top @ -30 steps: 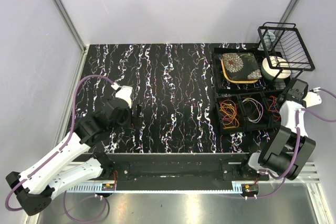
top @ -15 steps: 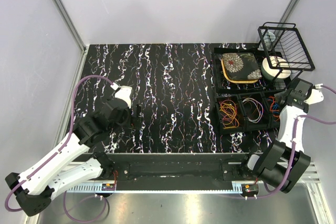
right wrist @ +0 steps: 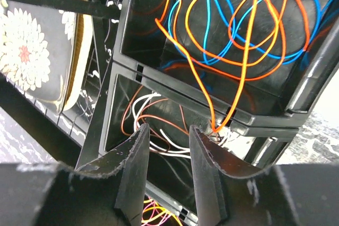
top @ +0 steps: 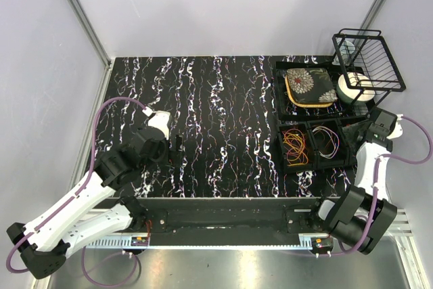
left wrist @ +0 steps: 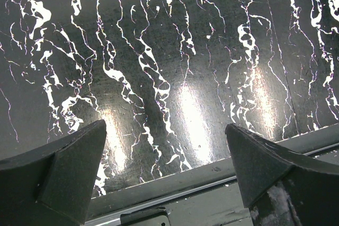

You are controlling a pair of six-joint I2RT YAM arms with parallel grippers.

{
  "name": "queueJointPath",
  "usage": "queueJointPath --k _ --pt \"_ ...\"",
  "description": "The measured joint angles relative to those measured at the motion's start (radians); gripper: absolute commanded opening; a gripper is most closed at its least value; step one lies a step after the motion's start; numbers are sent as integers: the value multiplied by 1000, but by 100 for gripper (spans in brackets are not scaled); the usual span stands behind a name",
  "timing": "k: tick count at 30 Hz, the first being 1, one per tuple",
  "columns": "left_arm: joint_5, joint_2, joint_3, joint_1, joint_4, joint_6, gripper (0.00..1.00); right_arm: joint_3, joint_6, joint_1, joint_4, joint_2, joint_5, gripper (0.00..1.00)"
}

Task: Untangle the cables

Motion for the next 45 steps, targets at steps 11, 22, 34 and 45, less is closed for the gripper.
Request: queueJointPath --k 11,22,34,45 --pt "0 0 0 0 0 0 99 -10 -22 0 -1 11 37 40" --pt "0 3 0 0 0 0 99 -9 -24 0 -22 57 231 44" --pt "0 3 0 0 0 0 99 -9 -22 0 -34 79 263 44" --pt "2 2 0 0 0 0 99 70 -42 0 -22 -71 24 60"
